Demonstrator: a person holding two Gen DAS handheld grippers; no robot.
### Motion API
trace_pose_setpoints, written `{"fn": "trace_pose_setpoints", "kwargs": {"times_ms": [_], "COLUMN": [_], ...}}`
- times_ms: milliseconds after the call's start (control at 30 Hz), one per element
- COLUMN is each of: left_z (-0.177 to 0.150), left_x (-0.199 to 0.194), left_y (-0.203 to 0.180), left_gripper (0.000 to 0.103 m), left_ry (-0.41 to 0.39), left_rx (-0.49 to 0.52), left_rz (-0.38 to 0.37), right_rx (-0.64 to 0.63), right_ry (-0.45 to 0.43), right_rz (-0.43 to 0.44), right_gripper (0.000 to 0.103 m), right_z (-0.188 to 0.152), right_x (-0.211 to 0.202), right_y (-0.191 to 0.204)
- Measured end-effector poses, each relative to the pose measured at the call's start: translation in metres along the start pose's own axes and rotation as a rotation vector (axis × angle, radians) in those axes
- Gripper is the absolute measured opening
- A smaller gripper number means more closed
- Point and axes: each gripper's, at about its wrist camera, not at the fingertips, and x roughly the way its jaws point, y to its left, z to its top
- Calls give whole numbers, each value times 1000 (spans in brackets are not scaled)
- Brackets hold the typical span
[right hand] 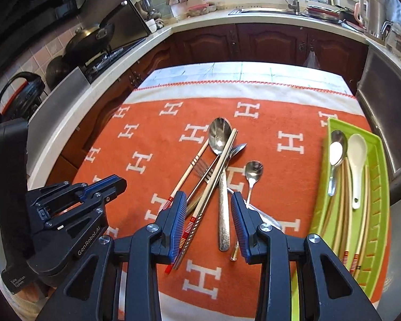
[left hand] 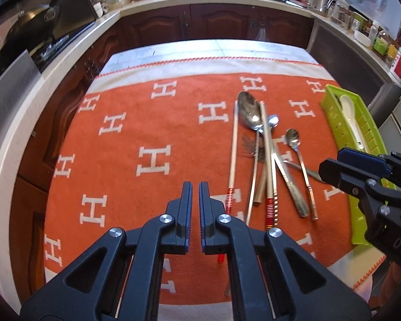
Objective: Organize utensils
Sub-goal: 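Move both tools back over the remaining utensils, then close the right tool on a chopstick while the left tool grasps a red-banded chopstick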
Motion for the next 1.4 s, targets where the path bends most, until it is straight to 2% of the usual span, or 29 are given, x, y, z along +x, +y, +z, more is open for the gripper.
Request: {"fn": "trace_pose_setpoints", "kwargs": {"times_ms": [467, 900, 1067, 1200, 1400], "left_z": [-12, -5, -2, -4, -5], "left_x": [64, 74, 67, 75, 75], "left_y": [14, 11, -1, -14, -26], "left_gripper": [3, 3, 3, 3, 3], "left_ry": [77, 65, 48, 77, 48], "left_rx": [-60, -71, -34, 17, 87], "left_rz": [-54, -94, -136, -120, -76], "right_rx": [29, 84, 88, 93, 102], "right_ry": [76, 100, 91, 91, 95], "right_rz": [13, 36, 42, 48, 54], "right_gripper": [33, 32, 32, 32, 32], "right_z": [-15, -20, -20, -21, -22], "right_x": [69, 89, 88, 87, 87], "right_y": [-3, -18, -21, -23, -26]}}
